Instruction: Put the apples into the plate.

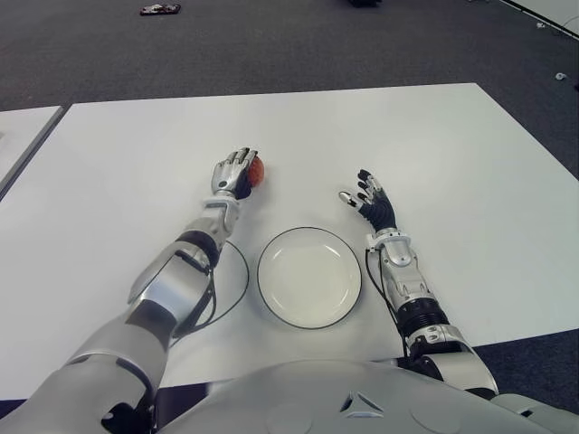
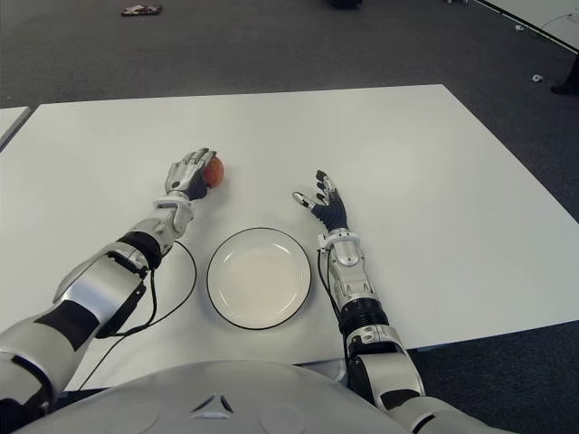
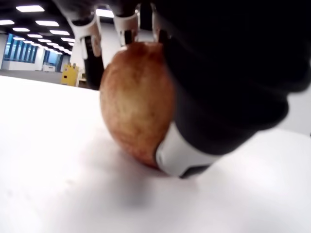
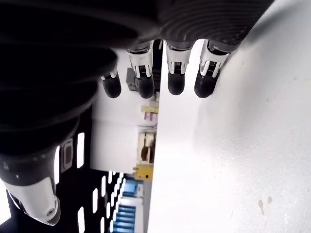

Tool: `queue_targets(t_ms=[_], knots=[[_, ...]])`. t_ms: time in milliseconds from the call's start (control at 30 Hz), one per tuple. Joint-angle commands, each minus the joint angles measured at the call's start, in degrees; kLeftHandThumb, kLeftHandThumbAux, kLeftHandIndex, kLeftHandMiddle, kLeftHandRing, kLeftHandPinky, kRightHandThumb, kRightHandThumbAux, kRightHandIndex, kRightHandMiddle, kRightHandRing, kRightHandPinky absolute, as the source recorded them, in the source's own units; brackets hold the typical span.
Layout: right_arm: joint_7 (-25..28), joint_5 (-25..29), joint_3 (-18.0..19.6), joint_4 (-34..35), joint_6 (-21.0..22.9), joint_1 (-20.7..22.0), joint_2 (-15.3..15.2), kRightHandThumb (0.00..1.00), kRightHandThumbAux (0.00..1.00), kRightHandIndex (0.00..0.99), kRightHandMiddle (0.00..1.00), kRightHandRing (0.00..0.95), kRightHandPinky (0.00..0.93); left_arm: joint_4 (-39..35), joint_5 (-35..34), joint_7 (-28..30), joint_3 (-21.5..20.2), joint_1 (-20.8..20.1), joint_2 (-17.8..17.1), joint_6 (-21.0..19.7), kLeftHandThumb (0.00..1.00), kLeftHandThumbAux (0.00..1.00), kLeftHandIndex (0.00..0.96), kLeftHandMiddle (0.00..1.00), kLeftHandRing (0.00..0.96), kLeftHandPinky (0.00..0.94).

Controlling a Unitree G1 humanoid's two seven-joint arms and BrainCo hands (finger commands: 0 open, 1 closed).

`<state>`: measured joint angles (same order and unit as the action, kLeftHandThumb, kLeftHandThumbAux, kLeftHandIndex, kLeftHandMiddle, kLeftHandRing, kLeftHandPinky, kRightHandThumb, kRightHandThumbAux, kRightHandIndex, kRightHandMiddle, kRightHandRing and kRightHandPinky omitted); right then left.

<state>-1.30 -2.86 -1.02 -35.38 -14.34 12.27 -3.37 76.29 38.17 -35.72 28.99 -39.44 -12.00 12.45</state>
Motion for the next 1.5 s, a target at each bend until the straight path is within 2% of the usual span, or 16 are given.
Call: queue_targets(t_ms=[33,767,933,1500], knots=[[0.4,-0.2,-0.1,-1.7,2.3,-1.3,0.2,0.131,0.669,0.005,0.027,0.035,0.067,0.5,-1.0,0.1,-1.1,1.2,0.9,1.1,0.734,0.693,0.443,0.835,0.836,0.865],[0.8,-0.2,-0.1,-1.9,2.4,-1.2,0.0,0.137,0.668,0.004,0.016,0.027,0.059,0.8,-2.8,3.3,-3.2,2.0,1.3,0.5,0.734,0.697,0.444,0.857,0.849,0.848],[0.9,-0.2,-0.1,-2.0,2.3,-1.2,-0.1,0.131,0.669,0.005,0.012,0.021,0.054,0.6,-5.3,3.9,-5.7,2.4,1.9,0.6,0.737,0.697,0.443,0.862,0.852,0.859],[1.0,-0.3,-0.1,-2.1,2.4,-1.4,-0.2,0.132,0.668,0.014,0.030,0.035,0.061,-0.4,-7.0,-1.1,-8.3,3.4,2.6,5.7,0.739,0.699,0.442,0.874,0.862,0.859]])
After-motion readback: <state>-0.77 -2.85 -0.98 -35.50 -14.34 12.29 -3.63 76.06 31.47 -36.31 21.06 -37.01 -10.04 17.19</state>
